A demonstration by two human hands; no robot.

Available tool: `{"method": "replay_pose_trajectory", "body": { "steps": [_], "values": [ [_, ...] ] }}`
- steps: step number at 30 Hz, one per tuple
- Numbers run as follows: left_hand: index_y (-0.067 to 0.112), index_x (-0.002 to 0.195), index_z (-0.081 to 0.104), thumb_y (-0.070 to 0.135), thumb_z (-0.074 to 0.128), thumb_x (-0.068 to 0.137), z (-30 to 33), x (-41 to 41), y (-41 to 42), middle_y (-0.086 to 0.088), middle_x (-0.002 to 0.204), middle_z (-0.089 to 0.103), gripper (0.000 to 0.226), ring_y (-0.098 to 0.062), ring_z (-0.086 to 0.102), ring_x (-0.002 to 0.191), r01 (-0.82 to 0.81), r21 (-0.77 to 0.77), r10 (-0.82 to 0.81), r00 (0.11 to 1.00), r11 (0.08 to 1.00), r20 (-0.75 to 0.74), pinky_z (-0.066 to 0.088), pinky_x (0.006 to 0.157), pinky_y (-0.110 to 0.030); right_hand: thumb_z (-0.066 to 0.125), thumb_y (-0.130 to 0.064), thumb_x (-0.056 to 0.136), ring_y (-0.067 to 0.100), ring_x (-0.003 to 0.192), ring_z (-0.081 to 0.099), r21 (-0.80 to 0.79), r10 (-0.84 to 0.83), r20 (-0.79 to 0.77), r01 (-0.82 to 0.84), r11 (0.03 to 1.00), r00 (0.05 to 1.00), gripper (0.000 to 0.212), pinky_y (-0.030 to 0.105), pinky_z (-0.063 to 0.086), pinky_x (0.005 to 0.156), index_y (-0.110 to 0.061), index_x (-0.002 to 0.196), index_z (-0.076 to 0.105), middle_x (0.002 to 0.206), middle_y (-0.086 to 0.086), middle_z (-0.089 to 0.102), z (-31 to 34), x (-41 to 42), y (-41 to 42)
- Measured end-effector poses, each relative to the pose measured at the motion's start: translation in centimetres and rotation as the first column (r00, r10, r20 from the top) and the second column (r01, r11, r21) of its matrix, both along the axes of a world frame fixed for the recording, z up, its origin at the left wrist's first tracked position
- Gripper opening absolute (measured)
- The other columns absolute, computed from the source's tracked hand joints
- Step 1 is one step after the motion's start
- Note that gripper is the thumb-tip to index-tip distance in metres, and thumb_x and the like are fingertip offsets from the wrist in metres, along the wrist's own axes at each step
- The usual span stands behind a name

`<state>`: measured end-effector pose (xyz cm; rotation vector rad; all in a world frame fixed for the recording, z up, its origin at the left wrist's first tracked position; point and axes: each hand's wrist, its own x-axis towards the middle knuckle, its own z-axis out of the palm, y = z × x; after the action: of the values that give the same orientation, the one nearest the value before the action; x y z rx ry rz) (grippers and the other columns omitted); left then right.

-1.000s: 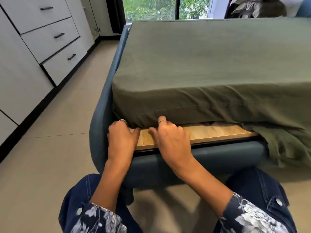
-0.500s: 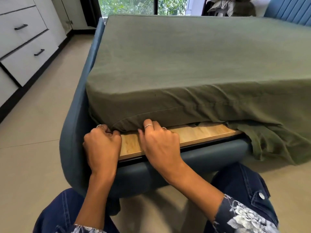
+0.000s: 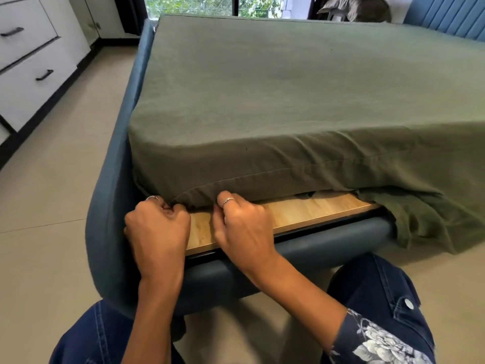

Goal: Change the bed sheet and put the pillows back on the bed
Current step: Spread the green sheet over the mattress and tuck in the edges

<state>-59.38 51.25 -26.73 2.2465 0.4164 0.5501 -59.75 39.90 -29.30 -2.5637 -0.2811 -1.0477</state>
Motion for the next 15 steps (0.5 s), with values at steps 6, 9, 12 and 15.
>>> {"method": "replay_pose_trajectory", "body": {
  "steps": [6,9,12,15],
  "values": [
    [-0.004,0.075,0.059,0.002,0.06,0.078,0.7,1.2,0.2,-0.02,0.073,0.058,0.007,-0.038,0.056,0.068,-0.083,-0.037,0.079,0.991,0.996,-0.111,0.043,0.056,-0.034,0.073,-0.01,0.069,0.022,0.048,0.06,0.037,0.031,-0.055,-0.029,0.999,0.998,0.014,0.019,0.026,0.043,-0.013,0.078,0.063,0.065,0.001,0.065,0.3,0.1,1.3],
    [-0.001,0.077,0.057,0.001,0.061,0.079,1.1,1.3,0.4,-0.015,0.074,0.056,0.005,-0.031,0.055,0.066,-0.052,-0.019,0.048,0.981,0.998,-0.185,0.035,0.048,-0.026,0.075,-0.009,0.071,0.02,0.051,0.061,0.024,0.042,-0.072,-0.04,0.999,0.997,0.016,0.021,0.034,0.04,-0.014,0.081,0.063,0.068,0.0,0.065,0.1,-0.1,1.1],
    [-0.003,0.087,0.06,0.002,0.056,0.084,1.2,0.5,0.4,-0.022,0.089,0.062,0.007,-0.04,0.06,0.084,-0.042,0.021,0.045,0.984,0.999,-0.17,0.038,0.059,-0.032,0.079,-0.013,0.071,0.018,0.057,0.061,0.009,0.043,-0.095,-0.043,0.999,0.995,0.017,0.023,0.041,0.046,-0.016,0.08,0.064,0.07,-0.001,0.064,-0.1,-0.5,0.8],
    [-0.003,0.097,0.063,0.009,0.056,0.09,1.1,-0.1,0.6,-0.021,0.097,0.063,0.015,-0.038,0.061,0.093,-0.022,0.043,0.029,0.983,0.999,-0.181,0.04,0.066,-0.031,0.074,-0.014,0.076,0.02,0.071,0.062,-0.025,0.079,-0.131,-0.083,0.996,0.988,0.013,0.031,0.049,0.06,-0.016,0.088,0.069,0.078,0.0,0.063,-0.6,-1.4,0.3]
  ]
}}
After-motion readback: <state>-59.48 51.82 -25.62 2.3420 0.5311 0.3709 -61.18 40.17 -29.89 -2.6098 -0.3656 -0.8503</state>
